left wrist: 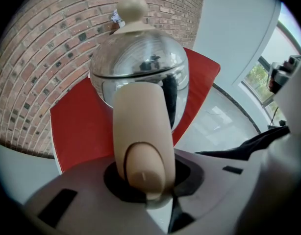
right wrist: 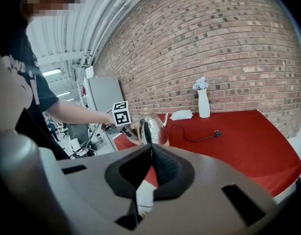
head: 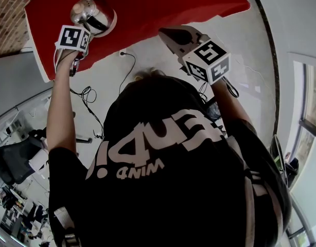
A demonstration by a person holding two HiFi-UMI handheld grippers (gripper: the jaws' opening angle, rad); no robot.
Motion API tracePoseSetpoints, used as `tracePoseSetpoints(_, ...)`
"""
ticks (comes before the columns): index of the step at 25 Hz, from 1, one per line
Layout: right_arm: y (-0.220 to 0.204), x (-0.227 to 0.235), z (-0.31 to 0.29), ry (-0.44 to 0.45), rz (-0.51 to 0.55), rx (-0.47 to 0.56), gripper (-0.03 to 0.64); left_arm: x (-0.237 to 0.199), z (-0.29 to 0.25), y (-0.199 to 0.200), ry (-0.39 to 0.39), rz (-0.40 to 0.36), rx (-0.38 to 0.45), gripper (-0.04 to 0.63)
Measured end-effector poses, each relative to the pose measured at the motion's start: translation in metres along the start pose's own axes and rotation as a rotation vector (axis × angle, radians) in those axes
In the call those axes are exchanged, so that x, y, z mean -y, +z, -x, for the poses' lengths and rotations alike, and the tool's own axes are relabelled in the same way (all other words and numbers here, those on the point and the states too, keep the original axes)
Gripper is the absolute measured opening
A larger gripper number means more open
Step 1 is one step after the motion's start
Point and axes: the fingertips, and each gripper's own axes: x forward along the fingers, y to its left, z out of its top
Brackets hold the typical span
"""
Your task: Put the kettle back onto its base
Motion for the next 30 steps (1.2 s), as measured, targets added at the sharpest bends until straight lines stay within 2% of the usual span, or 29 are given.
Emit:
tracePoseSetpoints(4, 0.001, -0.002, -0.001, 0.002, 0.001, 0.002, 0.023, 0.002, 0.0, 0.0, -0.022, 0.01, 0.013, 0.105)
tracePoseSetpoints(6, 0.001, -0.002, 0.0, 0.003, 0.001, 0.004, 0.023, 0.003, -0.002, 0.001, -0.019, 0.013, 0.022, 0.225)
tracePoseSetpoints(16, 0.002, -0.001, 0.002, 0.001, -0.003, 0.012, 0.023, 0.001, 0.003, 0.0, 0.0, -0.001, 0.029, 0.226)
tracePoseSetpoints(24, 0.001, -0.002, 0.001, 0.014, -0.004, 0.014, 0.023, -0.006, 0.033, 0.007, 0.058, -0.026, 0.095, 0.225)
tracePoseSetpoints(30, 0.002, -0.006, -0.004, 0.038, 0.005, 0.011, 0.023, -0.013, 0.067, 0.01, 0.093, -0.001, 0.166, 0.225)
